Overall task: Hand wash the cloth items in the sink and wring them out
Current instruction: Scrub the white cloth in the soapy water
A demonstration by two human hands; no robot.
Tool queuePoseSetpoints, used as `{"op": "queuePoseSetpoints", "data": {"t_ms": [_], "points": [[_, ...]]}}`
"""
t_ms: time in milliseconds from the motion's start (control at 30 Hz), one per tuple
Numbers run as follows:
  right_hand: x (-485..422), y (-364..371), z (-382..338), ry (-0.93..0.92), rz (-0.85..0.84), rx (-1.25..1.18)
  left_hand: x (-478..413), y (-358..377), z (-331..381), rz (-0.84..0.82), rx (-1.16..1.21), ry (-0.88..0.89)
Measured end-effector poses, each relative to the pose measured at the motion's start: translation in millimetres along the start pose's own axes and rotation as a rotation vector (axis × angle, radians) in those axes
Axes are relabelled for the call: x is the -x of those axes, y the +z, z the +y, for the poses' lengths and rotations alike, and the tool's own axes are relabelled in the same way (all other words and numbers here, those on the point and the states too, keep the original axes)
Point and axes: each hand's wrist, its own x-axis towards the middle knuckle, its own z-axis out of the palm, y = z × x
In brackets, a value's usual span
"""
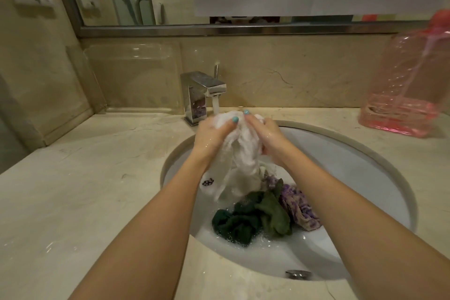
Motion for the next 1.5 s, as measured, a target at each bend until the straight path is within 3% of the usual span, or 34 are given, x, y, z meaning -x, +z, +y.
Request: {"op": "queuePoseSetpoints", "data": {"t_ms": [133, 233, 300, 367, 467, 533, 600, 700, 833, 967, 1033, 1100, 1167, 1267, 1367, 1500], "points": [[4.8, 6.5, 0.4, 0.135, -0.179, -0.149, 3.5, 5.5, 12.1, 0.022, -0.250, 0.200], [6.5, -4.9, -9.5, 0.073, -0.157, -0.074, -3.6, 4.5, 5.7, 0.088, -0.382, 0.031], [1.9, -16.1, -10.5, -0.004, 0.000, -0.099, -6.3, 1.3, -3.8, 0.059, -0.337, -0.083], [-3.1, -20.1, -10.6, -0.053, 0.125, -0.160, -3.4, 1.1, -5.8, -0.106, -0.364, -0.156], [-1.9, -18.0, -11.8, -0.067, 0.171, -0.255, 2.2, 0.8, -3.9, -0.425, -0.468, -0.321], [0.1, -18.7, -17.8, -0.090, 0.200, -0.349, 2.4, -1.0, -6.4, -0.522, -0.507, -0.381], [-0.6, -22.4, -23.9, -0.113, 0.236, -0.476, -0.7, -3.9, -7.3, -0.459, -0.336, -0.395], [-6.2, -25.6, -22.8, -0.107, 0.257, -0.550, -3.9, -7.4, -4.8, -0.278, 0.101, -0.384], [-0.3, -11.7, -14.0, -0.056, 0.258, -0.147, -7.7, -2.2, -4.7, -0.001, 0.393, -0.382], [29.2, 29.4, -18.3, -0.307, 0.044, 0.141, -17.2, -2.4, -12.0, 0.271, 0.115, -0.317], [42.0, 51.7, -18.2, -0.366, -0.101, 0.231, -15.1, -4.7, -9.2, 0.301, 0.173, -0.273], [40.8, 62.1, -18.8, -0.343, -0.033, 0.245, -10.1, -1.3, -4.6, 0.244, 0.188, -0.248], [31.4, 61.0, -24.7, -0.362, 0.152, 0.240, -1.6, 7.7, 2.2, 0.172, 0.125, -0.185], [23.2, 55.7, -32.1, -0.341, 0.331, 0.233, 7.4, 22.1, 8.3, 0.267, 0.065, -0.158], [16.5, 50.8, -30.7, -0.258, 0.354, 0.136, 8.6, 25.3, 9.1, 0.351, 0.058, -0.127], [14.1, 38.2, -28.6, -0.152, 0.274, 0.049, 3.2, 20.8, 10.4, 0.268, 0.044, -0.063]]}}
